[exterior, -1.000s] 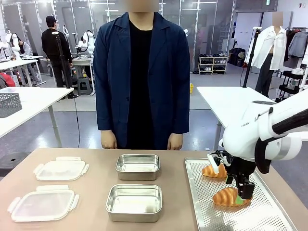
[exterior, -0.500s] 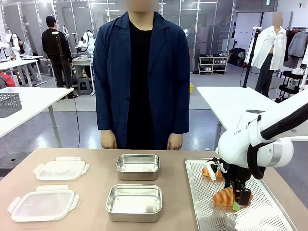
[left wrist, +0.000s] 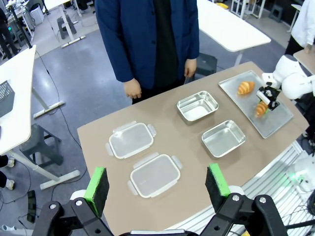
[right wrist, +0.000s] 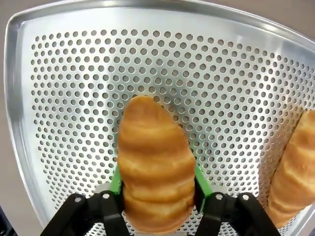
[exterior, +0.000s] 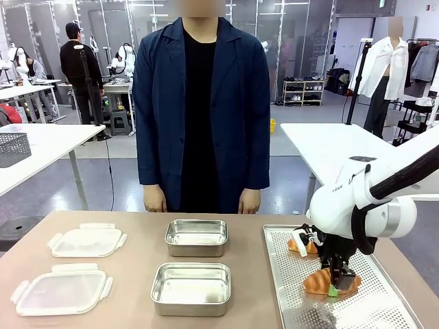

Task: Place the bread into the airtight container.
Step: Pick up a Butter Roll and place it into an empty Airtight Container.

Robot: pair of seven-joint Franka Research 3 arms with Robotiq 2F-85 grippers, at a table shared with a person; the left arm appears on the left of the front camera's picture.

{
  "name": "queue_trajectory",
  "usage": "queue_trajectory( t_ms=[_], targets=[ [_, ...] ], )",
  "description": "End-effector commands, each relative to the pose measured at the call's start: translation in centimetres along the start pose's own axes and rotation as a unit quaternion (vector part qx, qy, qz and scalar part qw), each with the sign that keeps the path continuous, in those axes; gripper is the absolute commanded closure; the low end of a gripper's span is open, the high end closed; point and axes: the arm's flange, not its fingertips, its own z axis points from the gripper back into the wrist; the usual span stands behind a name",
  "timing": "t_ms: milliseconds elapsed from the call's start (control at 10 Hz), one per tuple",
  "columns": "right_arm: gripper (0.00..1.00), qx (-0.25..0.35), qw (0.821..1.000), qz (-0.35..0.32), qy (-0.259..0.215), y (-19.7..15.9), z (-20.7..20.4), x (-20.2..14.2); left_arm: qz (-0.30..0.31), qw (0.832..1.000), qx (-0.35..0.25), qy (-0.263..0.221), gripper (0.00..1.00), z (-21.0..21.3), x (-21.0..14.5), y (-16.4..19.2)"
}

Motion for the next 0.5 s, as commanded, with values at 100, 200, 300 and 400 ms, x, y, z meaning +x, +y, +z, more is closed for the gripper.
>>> queue_trajectory(
  t_ms=[100, 200, 300, 400],
  targets=[
    [0.55, 0.002, 1.0, -0.014, -0.004, 1.2, 4.6, 1.7, -0.002, 1.0, -0.002, 0.0, 0.0, 0.0, 0.1, -0.1],
    [0.55, 0.006, 1.0, -0.024, 0.002, 2.0, 7.3, 3.8, -0.002, 1.0, -0.002, 0.0, 0.0, 0.0, 0.1, -0.1],
    [0.55, 0.006, 1.0, -0.03, 0.005, 2.9, 9.8, 6.5, -0.002, 1.0, -0.002, 0.0, 0.0, 0.0, 0.1, -0.1],
    [0.55, 0.015, 0.998, -0.062, 0.024, 3.9, 12.3, 10.0, -0.002, 1.0, -0.002, 0.0, 0.0, 0.0, 0.1, -0.1]
  ],
)
